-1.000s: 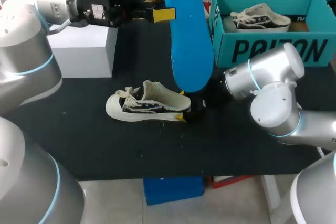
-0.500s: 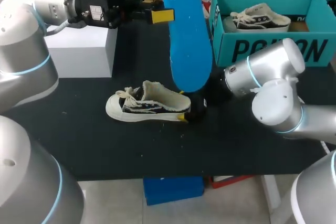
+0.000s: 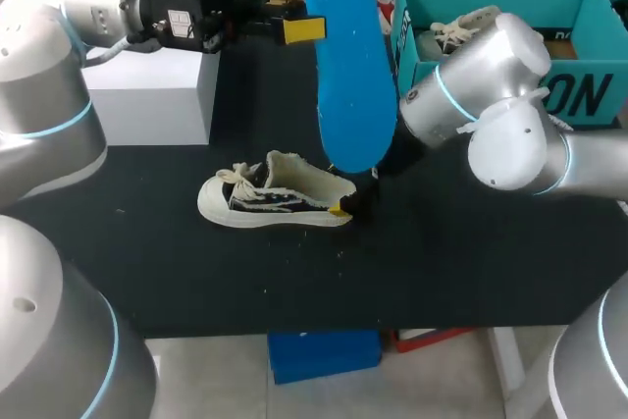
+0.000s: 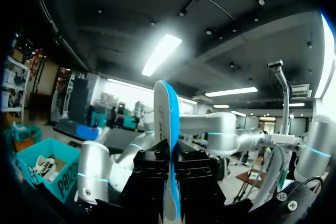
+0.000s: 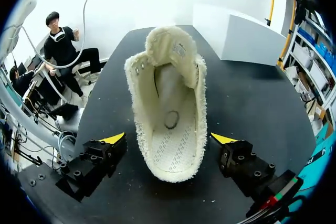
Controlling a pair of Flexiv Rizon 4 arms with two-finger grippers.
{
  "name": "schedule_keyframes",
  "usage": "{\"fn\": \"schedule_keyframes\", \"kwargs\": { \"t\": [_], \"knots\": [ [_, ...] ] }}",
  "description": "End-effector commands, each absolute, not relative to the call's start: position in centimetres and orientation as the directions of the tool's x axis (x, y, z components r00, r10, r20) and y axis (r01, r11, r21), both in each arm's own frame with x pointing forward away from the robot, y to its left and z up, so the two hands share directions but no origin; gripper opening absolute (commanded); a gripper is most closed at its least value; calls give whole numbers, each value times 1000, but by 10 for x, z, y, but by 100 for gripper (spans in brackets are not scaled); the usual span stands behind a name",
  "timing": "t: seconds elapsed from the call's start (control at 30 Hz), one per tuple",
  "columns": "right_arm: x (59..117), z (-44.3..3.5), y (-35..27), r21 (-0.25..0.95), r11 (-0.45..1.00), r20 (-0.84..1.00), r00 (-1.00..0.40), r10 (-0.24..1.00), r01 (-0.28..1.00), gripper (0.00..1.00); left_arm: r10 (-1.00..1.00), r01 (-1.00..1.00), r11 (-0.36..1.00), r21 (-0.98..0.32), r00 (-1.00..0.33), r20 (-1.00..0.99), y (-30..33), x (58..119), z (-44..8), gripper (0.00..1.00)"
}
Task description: Take the shoe out of the shoebox, open the shoe tongue, remove and reinsert the insole, then place the shoe into the shoebox
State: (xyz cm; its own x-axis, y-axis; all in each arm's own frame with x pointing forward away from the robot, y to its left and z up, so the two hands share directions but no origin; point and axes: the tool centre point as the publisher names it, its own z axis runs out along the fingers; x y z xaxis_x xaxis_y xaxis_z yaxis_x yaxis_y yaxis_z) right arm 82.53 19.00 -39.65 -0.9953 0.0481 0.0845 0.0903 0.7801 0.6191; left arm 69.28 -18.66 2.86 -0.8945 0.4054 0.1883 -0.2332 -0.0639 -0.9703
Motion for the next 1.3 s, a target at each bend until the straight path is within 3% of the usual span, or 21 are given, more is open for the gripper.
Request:
{"fn": "schedule_keyframes", "kwargs": {
  "t": [0.03, 0.6, 1.3],
  "knots": [
    [825, -391, 198, 381, 920, 80, -995, 65, 91, 100, 403, -232, -65, -970, -896, 187, -187, 692, 27, 0],
    [820, -387, 206, 189, 977, 56, -994, 89, 98, 100, 403, -232, -65, -970, -896, 187, -187, 692, 27, 0],
    [828, -392, 213, 150, 984, 49, -995, 89, 96, 100, 403, -232, -65, -970, -896, 187, -187, 692, 27, 0]
  ]
}}
